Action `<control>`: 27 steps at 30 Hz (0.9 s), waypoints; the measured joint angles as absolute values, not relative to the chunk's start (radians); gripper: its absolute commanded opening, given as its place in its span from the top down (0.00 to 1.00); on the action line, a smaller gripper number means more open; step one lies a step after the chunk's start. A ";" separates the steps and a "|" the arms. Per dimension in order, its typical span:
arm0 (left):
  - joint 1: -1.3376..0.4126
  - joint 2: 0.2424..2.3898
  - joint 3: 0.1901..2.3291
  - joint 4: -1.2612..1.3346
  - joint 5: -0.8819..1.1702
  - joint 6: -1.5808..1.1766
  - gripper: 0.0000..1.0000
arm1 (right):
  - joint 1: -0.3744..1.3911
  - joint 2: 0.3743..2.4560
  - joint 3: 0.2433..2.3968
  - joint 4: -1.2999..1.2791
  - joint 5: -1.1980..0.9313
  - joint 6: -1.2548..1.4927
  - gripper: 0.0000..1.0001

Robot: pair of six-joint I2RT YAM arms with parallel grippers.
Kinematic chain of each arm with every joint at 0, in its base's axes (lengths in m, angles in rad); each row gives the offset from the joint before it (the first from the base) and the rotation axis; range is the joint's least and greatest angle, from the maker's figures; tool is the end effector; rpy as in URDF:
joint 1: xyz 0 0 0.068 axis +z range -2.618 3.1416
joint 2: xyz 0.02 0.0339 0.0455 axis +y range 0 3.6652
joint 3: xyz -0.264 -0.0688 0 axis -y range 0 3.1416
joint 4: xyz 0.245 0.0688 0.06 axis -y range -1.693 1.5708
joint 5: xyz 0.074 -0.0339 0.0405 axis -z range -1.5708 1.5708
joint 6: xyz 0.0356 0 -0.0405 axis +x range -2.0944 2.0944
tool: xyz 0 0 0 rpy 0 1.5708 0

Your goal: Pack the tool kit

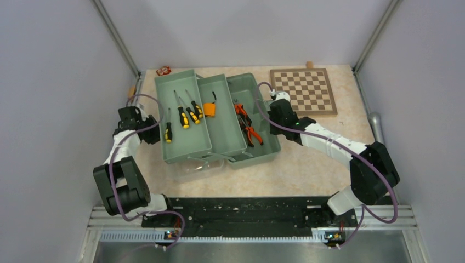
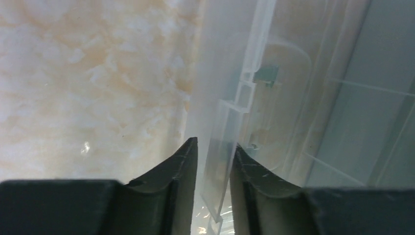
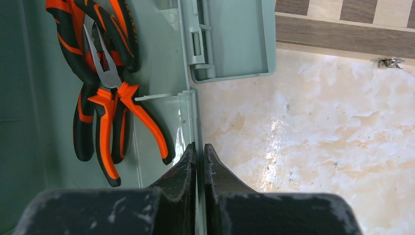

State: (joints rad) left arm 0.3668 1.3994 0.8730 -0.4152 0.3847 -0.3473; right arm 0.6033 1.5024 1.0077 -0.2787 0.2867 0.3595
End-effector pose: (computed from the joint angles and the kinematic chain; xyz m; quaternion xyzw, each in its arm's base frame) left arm 0.2661 0.0879 0.2159 -0.2708 0.8952 -0.1788 0.3055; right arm 0.2721 0.1752 0.2378 -0.0559 0.9121 0.0612 0.4015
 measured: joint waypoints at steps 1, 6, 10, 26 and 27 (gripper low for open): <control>0.355 1.406 0.876 -0.415 0.382 -0.346 0.78 | 0.603 1.502 1.008 -0.278 0.286 0.360 1.00; 0.310 1.416 0.904 -0.445 0.313 -0.303 0.99 | 0.599 1.501 1.008 -0.279 0.276 0.360 0.98; 0.280 1.403 0.938 -0.499 0.245 -0.266 1.00 | 0.595 1.499 1.007 -0.278 0.258 0.360 0.89; 0.079 1.335 1.222 -0.808 -0.104 -0.232 1.00 | 0.567 1.454 0.966 -0.234 0.076 0.479 0.62; 0.072 1.335 1.244 -0.825 -0.118 -0.230 1.00 | 0.567 1.448 0.960 -0.228 0.064 0.487 0.62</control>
State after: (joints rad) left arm 0.0715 1.3350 1.2438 -0.8246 -0.1181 -0.2302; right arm 0.5671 1.4483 0.9596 -0.2283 0.0639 0.4870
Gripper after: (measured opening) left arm 0.093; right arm 0.374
